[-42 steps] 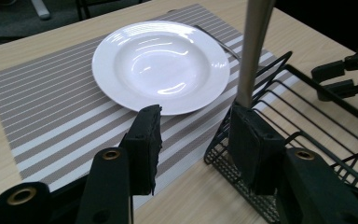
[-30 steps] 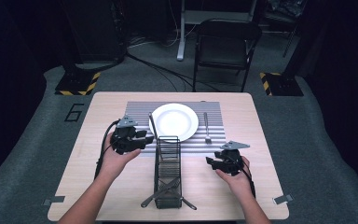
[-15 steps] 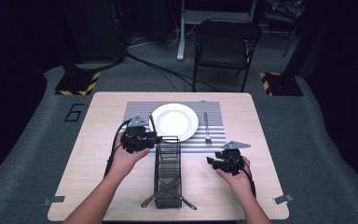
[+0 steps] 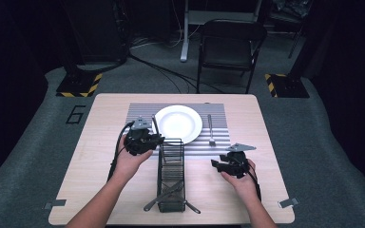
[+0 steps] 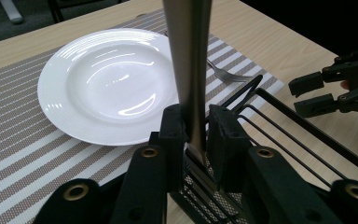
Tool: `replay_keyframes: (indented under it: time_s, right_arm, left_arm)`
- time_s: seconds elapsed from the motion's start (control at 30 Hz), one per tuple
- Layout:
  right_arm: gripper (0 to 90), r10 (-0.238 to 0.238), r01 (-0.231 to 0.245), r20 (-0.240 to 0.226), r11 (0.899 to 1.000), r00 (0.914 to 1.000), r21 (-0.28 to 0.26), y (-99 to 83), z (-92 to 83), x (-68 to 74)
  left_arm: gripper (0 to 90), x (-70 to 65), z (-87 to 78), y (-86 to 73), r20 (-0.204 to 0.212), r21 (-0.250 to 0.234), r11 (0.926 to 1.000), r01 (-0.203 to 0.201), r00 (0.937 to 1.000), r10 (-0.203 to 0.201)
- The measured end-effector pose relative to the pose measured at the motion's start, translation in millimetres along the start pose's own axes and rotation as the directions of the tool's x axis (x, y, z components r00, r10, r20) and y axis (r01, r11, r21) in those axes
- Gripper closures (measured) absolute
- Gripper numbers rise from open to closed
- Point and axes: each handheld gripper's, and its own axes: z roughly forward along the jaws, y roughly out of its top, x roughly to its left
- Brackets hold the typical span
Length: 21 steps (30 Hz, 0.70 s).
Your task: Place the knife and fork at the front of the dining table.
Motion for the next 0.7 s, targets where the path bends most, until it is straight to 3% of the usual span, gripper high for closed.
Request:
replay_keyframes:
  time_s: [0.17,0.33,0.5,0.7]
  right_arm:
    - [50.4,0.001,-0.001,0.001,1.000,1.0000,0.002,-0.5,1.4,-0.6]
    - [50.4,-0.002,0.002,0.002,1.000,1.0000,0.003,-0.7,1.5,-1.2]
    - [50.4,0.005,-0.005,0.004,1.000,1.0000,0.005,-1.3,2.5,-0.9]
    - [50.4,0.012,-0.012,0.003,1.000,0.9999,0.003,-1.7,2.4,-1.8]
  left_arm:
    - [78.9,-5.6,-2.8,-2.0,-0.008,-0.007,0.9999,-0.008,0.9999,0.008]
    - [80.5,-14.6,-4.5,-3.9,0.014,-0.016,0.9995,-0.028,0.9995,0.028]
    - [80.8,-22.4,-2.7,-3.8,-0.010,-0.024,0.9983,-0.053,0.9985,0.053]
    - [81.0,-21.4,0.2,-2.0,-0.009,-0.027,0.9983,-0.052,0.9986,0.052]
